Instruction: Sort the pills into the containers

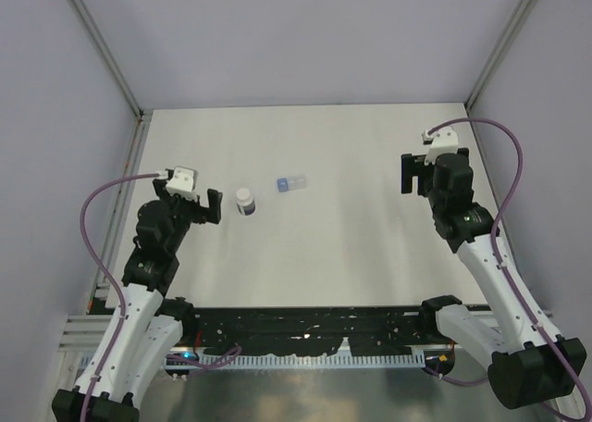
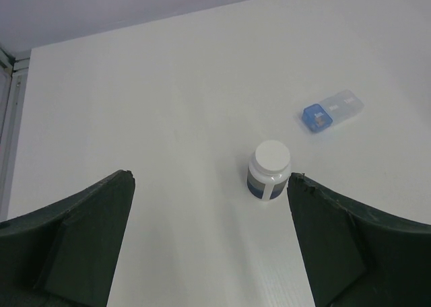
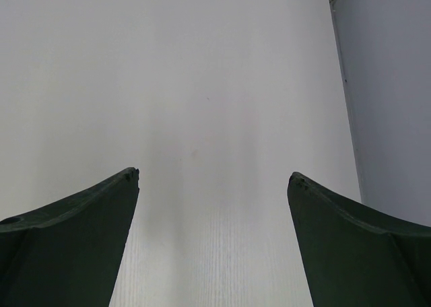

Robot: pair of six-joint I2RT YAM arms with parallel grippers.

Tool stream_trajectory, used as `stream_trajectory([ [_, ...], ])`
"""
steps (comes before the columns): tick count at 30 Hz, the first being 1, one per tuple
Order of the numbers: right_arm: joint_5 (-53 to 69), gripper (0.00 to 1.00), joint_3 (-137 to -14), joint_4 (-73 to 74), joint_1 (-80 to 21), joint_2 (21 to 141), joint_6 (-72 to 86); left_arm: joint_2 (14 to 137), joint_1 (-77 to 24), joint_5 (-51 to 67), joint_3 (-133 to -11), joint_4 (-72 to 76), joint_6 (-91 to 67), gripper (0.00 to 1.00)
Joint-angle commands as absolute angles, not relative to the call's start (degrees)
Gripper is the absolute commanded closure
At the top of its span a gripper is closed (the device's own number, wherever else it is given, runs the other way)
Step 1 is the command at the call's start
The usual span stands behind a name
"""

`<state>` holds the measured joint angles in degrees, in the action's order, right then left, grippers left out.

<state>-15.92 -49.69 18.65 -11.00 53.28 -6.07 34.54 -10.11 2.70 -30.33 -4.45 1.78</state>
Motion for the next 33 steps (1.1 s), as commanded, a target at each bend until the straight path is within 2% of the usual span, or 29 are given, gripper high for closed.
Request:
stream_trajectory([
  [1,-17.9,0.05,-48.3,13.6,-10.7,51.5,-7.6,36.1,-9.8,2.4,-30.9,1.4,1.5,0.0],
  [14,-22.0,0.05,-41.3,2.8,-10.7,48.8,-9.6,36.5,-9.8,-1.5,-27.2,6.1,2.7,0.0],
  [33,-16.9,0.05,-40.3,2.9,-10.8,48.0,-11.0,36.4,-9.4,-3.4,-26.4,7.1,1.8,0.0],
])
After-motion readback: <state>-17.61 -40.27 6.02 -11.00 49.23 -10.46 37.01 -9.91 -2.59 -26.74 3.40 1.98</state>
